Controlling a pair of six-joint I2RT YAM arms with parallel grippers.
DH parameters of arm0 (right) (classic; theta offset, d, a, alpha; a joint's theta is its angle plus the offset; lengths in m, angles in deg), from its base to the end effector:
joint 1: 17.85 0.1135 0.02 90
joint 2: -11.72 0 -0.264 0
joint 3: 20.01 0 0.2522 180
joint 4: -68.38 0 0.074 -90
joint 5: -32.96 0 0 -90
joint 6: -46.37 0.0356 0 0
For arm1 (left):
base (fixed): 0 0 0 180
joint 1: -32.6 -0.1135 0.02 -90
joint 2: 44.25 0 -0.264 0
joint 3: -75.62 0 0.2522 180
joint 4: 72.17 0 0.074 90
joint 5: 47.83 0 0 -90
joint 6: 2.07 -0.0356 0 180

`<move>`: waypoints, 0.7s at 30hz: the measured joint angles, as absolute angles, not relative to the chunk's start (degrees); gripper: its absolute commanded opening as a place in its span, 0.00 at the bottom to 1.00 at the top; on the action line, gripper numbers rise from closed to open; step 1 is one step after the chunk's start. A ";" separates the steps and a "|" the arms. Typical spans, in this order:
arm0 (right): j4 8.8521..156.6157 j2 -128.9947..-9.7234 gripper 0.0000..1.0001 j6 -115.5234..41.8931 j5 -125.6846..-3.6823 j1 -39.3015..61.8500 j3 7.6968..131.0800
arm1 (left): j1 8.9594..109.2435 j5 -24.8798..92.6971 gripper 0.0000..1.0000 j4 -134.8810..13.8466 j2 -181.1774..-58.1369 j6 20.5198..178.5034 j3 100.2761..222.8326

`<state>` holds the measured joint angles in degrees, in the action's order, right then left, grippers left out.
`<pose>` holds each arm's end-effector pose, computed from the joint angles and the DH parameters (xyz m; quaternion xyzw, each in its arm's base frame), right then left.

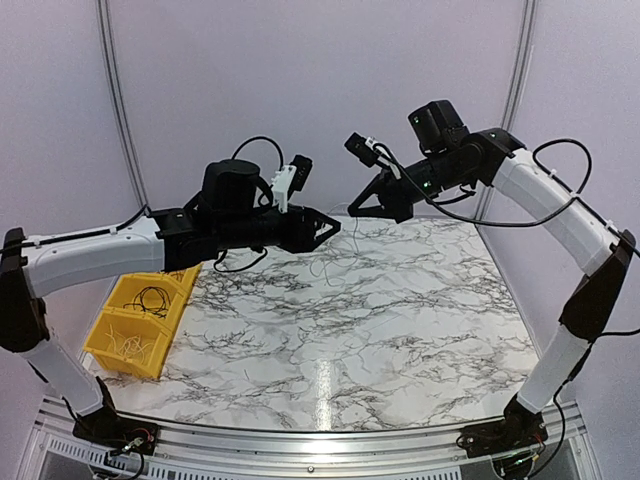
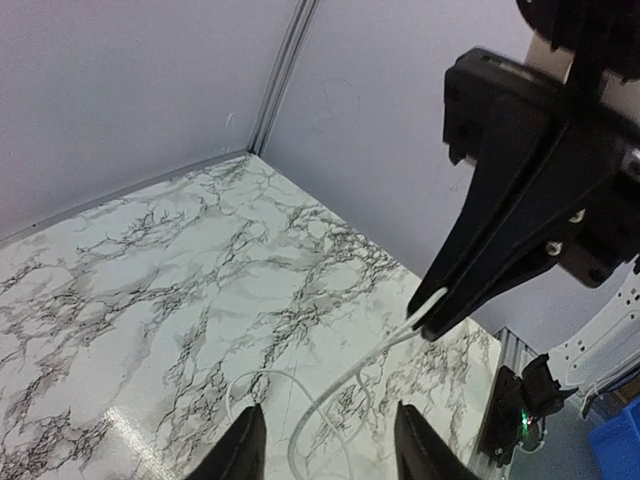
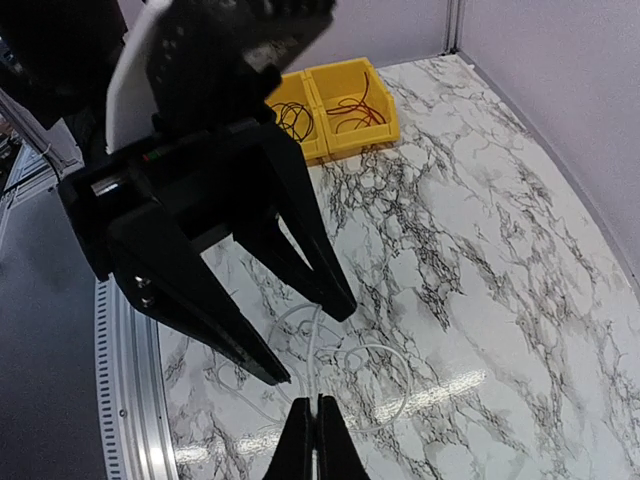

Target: Untangle the cables

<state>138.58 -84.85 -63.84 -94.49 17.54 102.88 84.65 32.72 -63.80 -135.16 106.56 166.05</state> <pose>0.2728 0.2203 0.4167 -0.5176 0.7122 0.3418 0.3287 0.2317 -0.3066 0.3586 0.2690 0.7096 -0.4260 0.4926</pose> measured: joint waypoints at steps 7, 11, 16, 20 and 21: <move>138.63 -84.28 0.30 -63.95 -94.47 17.70 101.80 | 84.41 32.15 0.00 -62.38 -138.20 106.63 166.14; 138.32 -83.72 0.53 -63.55 -92.20 17.61 100.78 | 84.15 35.86 0.00 -61.57 -136.17 108.16 164.43; 137.93 -82.14 0.54 -63.33 -90.21 15.58 98.44 | 83.17 44.76 0.00 -52.70 -128.02 112.29 160.28; 137.84 -81.62 0.54 -63.12 -89.42 13.17 97.35 | 82.80 55.32 0.00 -43.19 -119.47 117.49 157.17; 137.78 -81.62 0.54 -63.12 -89.23 12.69 97.35 | 82.80 58.35 0.00 -40.26 -117.22 119.37 156.34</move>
<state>137.78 -81.62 -63.12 -89.23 12.69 97.35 82.80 58.35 -40.26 -117.22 119.37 156.34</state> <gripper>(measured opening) 0.541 0.023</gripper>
